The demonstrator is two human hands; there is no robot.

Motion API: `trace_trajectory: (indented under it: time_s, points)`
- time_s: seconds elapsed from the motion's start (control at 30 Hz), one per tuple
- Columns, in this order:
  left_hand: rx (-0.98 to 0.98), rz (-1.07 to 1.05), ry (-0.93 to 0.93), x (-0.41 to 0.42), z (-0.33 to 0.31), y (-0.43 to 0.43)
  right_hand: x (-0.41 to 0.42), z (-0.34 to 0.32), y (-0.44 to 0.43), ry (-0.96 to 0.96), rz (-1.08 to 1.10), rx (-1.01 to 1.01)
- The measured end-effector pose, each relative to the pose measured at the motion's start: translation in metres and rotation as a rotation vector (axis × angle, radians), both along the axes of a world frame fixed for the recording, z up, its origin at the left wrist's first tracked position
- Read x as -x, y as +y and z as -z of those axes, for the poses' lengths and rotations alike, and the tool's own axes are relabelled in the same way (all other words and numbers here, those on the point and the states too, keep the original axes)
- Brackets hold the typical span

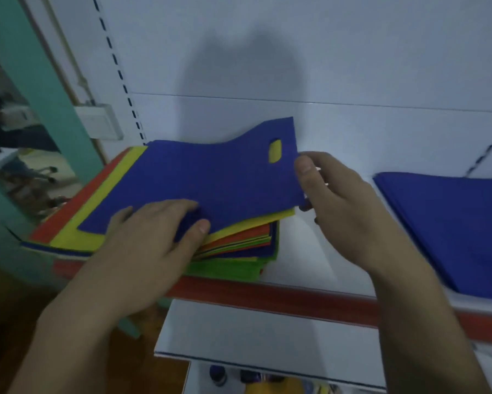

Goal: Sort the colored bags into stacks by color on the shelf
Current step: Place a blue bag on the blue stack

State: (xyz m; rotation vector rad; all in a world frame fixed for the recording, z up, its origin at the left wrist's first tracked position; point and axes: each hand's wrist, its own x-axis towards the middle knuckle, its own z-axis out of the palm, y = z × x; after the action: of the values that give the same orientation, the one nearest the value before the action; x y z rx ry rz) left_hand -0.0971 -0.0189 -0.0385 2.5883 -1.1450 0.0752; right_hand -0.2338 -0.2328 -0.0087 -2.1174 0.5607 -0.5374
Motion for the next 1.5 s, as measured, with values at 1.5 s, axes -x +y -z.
trace_trajectory:
  time_s: [1.5]
  points:
    - [0.921,0.284,0.264,0.049,-0.048,-0.091,0.143,0.005,-0.073,-0.489,0.560,0.021]
